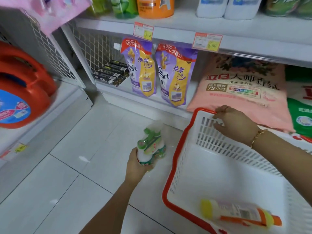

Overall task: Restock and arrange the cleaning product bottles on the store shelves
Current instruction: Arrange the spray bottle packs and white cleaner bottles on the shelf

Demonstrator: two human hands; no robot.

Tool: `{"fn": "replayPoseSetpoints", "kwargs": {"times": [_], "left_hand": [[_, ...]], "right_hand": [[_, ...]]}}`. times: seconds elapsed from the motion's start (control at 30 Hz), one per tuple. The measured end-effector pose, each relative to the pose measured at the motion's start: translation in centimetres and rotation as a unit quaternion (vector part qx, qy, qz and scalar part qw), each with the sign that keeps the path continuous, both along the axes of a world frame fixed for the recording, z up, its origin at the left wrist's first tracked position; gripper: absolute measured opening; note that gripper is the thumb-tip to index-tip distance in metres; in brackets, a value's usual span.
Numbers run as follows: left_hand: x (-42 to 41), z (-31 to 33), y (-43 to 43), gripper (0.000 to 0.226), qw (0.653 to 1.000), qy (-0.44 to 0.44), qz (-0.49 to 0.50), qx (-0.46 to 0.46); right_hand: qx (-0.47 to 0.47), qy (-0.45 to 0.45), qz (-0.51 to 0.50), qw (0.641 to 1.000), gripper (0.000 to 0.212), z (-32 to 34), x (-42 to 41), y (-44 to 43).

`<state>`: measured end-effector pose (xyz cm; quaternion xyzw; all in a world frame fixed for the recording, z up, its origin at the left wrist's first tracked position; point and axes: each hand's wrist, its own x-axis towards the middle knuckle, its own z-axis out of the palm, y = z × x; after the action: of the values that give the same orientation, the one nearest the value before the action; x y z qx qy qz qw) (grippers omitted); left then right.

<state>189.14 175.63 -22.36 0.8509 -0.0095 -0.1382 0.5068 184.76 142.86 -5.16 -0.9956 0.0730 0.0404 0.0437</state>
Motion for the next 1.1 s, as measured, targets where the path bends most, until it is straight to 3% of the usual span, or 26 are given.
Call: {"fn": "replayPoseSetpoints", "kwargs": {"times": [0.27, 0.33, 0.4, 0.47, 0.53, 0.6, 0.7, 0.83, 0.93, 1.03, 1.1], "left_hand": [[-1.4, 1.4, 1.7, 0.060, 0.999, 0.038, 0.018, -0.002], [-0.6, 3.6, 2.2, 0.049, 0.998, 0.058, 0.004, 0.011], [0.1, 7.4, 2.0, 0.055, 0.997, 0.065, -0.019, 0.042], [0.5, 12.7, 0.6, 0.073, 0.993, 0.014, -0.057, 0.103], [0.4, 18.3, -1.8, 0.074, 0.975, -0.111, -0.086, 0.172], [0.0, 24.1, -5.4, 0.057, 0.964, -0.211, -0.100, 0.130], [0.4, 31.3, -12.6, 0.034, 0.957, -0.242, -0.162, -0.006], [3.4, 35.8, -23.1, 0.028, 0.923, -0.302, -0.238, -0.039], [6.3, 38.1, -30.6, 0.033, 0.932, -0.269, -0.232, -0.067], [8.3, 38.8, -36.8, 0.058, 0.942, -0.210, -0.249, -0.078], [9.2, 38.2, -40.2, 0.060, 0.945, -0.202, -0.241, -0.089]], "right_hand": [[0.027, 0.032, 0.046, 0.998, 0.046, 2.3, -1.3, -1.1], [0.025, 0.021, 0.063, 0.997, 0.044, 3.5, -1.5, -1.9], [0.031, -0.021, 0.061, 0.997, 0.039, 5.5, -1.6, -3.0], [0.041, -0.106, 0.040, 0.993, 0.036, 8.0, -1.5, -4.6], [0.037, -0.206, 0.005, 0.978, 0.033, 10.4, -1.3, -6.6], [0.044, -0.303, -0.056, 0.950, 0.026, 12.3, -1.3, -8.8], [0.061, -0.402, -0.140, 0.903, 0.018, 13.6, -2.0, -12.3], [0.052, -0.457, -0.185, 0.869, 0.013, 13.7, -3.1, -15.1], [0.042, -0.454, -0.204, 0.866, 0.027, 13.9, -3.4, -16.5], [0.011, -0.374, -0.256, 0.891, 0.048, 14.4, -3.8, -18.4], [-0.010, -0.332, -0.296, 0.896, 0.068, 14.4, -4.2, -19.2]]}}
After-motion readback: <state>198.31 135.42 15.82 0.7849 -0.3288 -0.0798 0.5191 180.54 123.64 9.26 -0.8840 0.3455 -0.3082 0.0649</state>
